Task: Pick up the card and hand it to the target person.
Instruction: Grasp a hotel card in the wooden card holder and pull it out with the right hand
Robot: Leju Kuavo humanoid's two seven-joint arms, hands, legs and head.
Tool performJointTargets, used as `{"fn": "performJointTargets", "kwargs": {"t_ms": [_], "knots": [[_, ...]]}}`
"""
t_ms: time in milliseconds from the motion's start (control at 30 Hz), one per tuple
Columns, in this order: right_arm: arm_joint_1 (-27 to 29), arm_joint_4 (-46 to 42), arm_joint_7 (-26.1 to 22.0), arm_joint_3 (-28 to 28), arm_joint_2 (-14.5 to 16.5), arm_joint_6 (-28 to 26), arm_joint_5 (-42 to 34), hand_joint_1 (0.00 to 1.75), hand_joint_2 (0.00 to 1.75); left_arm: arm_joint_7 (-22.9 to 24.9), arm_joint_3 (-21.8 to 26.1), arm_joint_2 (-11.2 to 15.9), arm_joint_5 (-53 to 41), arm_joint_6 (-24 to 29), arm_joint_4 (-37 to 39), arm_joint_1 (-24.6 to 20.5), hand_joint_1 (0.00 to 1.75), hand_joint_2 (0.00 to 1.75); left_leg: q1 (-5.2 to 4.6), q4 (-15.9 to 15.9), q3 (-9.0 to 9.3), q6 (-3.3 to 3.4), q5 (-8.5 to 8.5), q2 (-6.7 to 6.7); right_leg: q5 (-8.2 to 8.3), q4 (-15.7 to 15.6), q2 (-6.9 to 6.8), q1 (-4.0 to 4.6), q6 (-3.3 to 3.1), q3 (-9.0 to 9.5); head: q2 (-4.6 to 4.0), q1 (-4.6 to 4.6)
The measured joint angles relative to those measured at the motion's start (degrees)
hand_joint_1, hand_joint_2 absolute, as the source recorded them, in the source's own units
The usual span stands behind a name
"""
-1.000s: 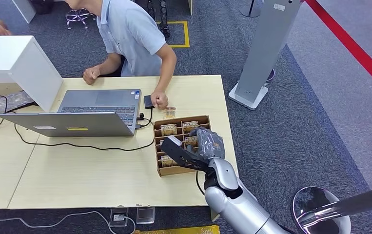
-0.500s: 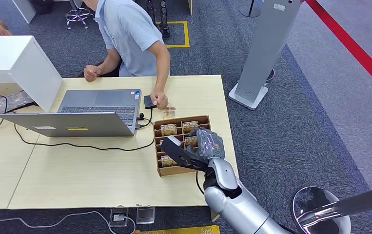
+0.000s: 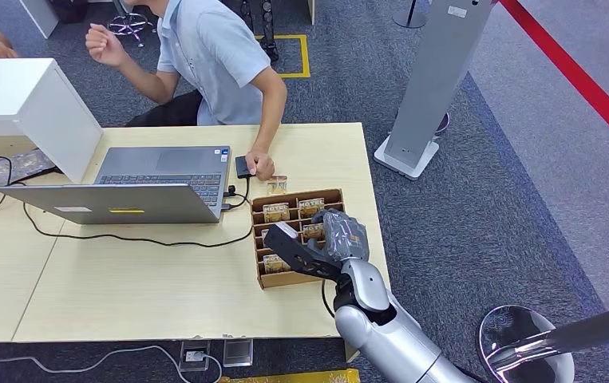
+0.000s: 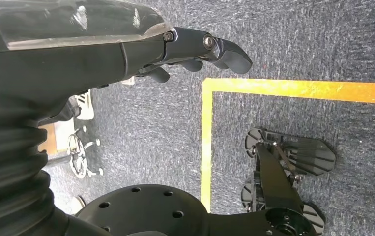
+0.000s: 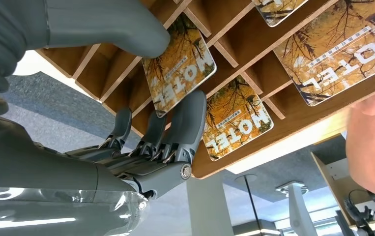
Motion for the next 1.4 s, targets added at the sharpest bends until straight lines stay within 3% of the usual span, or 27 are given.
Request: {"fn": "performJointTargets", "kwargs": {"t_ms": [733, 800, 900, 1000, 1400], "knots": [[0.00, 0.00, 0.08, 0.00, -0.04, 0.06, 0.02, 0.89, 1.75, 0.02, 0.00, 0.00, -0.10, 0.00, 0.00, -0.02, 0.00, 1.75, 0.00, 0.00, 0.00, 0.00, 0.00, 0.00, 0.00, 0.00, 0.00, 0.00, 0.00, 0.00, -0.01, 0.01], [0.00, 0.00, 0.07, 0.00, -0.04, 0.12, -0.01, 1.00, 1.75, 0.03, 0.00, 0.00, -0.11, 0.01, 0.00, -0.02, 0.00, 1.75, 0.00, 0.00, 0.00, 0.00, 0.00, 0.00, 0.00, 0.00, 0.00, 0.00, 0.00, 0.00, 0.00, 0.01], [0.00, 0.00, -0.07, 0.00, -0.04, 0.17, -0.18, 1.31, 1.75, 0.03, 0.00, 0.00, -0.11, 0.03, 0.00, -0.02, 0.00, 1.75, 0.00, 0.00, 0.00, 0.00, 0.00, 0.00, 0.00, 0.00, 0.00, 0.00, 0.00, 0.00, 0.01, 0.01], [0.00, 0.00, -0.31, 0.00, -0.04, 0.19, -0.47, 1.46, 1.75, 0.03, 0.00, 0.00, -0.10, 0.07, 0.00, -0.01, 0.00, 1.75, 0.00, 0.00, 0.00, 0.00, 0.00, 0.00, 0.00, 0.00, 0.00, 0.00, 0.00, 0.00, 0.00, 0.01], [-0.32, 0.00, -0.81, 0.00, -0.04, 0.26, -0.61, 1.51, 1.75, -0.25, 0.00, 0.00, -0.09, 0.11, 0.00, 0.04, 0.00, 1.75, 0.00, 0.00, 0.00, 0.00, 0.00, 0.00, 0.00, 0.00, 0.00, 0.00, 0.00, 0.01, 0.00, 0.01]]}}
